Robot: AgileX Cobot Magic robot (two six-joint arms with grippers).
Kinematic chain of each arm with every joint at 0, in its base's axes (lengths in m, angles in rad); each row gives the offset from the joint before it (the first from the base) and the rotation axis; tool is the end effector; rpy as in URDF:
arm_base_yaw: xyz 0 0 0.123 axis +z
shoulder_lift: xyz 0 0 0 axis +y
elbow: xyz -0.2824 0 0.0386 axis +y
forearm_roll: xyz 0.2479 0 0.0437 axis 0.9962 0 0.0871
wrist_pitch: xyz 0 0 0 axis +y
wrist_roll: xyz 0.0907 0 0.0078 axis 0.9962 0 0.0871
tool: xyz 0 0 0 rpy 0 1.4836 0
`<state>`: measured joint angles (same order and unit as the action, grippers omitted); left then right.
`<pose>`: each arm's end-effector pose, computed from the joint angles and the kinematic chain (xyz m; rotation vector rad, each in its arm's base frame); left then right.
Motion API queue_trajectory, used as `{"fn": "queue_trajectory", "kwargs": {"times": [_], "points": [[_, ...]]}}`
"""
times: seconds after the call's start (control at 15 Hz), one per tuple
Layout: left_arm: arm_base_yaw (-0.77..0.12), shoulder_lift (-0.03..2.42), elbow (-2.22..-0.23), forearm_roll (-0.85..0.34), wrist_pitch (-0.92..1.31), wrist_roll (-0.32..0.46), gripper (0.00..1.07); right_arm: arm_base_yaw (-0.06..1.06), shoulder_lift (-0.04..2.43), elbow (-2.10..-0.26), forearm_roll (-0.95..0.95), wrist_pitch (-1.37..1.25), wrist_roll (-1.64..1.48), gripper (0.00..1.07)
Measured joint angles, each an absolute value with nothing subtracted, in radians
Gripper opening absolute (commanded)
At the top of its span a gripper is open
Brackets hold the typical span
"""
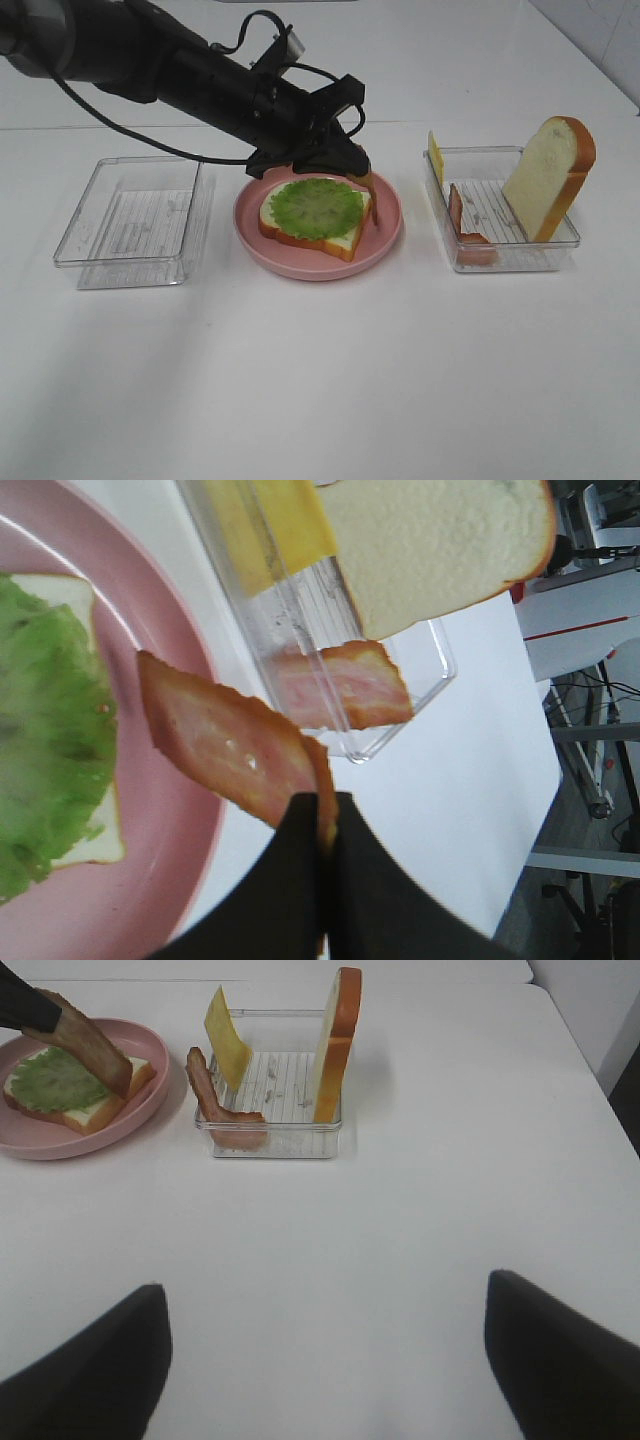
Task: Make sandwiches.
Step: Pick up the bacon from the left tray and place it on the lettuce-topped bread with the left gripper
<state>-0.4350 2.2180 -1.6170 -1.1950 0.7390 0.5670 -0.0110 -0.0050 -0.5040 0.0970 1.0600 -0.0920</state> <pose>0.4091 -0.2531 0.1682 0.2417 2.5272 -1.2299 -0.0062 0.0078 0.2786 -0.0872 2.0293 0.0510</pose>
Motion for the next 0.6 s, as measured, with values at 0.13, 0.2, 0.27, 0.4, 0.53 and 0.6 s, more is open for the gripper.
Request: {"fn": "queue_trajectory", "kwargs": {"times": [0.13, 0.2, 0.27, 0.4, 0.53, 0.6], "points": [[-0.427, 2.244, -1.617, -1.193, 0.711, 0.595, 0.0, -0.011, -0.005, -0.504, 0.097, 1.06, -0.092, 0.8], [-0.421, 2.245, -1.617, -1.192, 0.702, 0.602, 0.0, -0.011, -0.005, -0.504, 0.097, 1.06, -0.092, 0.8], [-0.412, 2.245, -1.617, -1.193, 0.7, 0.606, 0.0, -0.011, -0.005, -0.504, 0.097, 1.06, -0.092, 0.8], [-0.387, 2.245, -1.617, -1.192, 0.699, 0.609, 0.0, -0.011, -0.005, -0.504, 0.097, 1.06, -0.092, 0.8], [-0.371, 2.245, -1.617, -1.178, 0.695, 0.627, 0.0, -0.011, -0.005, -0.504, 0.097, 1.06, -0.092, 0.8], [-0.371, 2.245, -1.617, -1.158, 0.695, 0.628, 0.0, -0.011, -0.005, -0.504, 0.097, 1.06, -0.092, 0.8]]}}
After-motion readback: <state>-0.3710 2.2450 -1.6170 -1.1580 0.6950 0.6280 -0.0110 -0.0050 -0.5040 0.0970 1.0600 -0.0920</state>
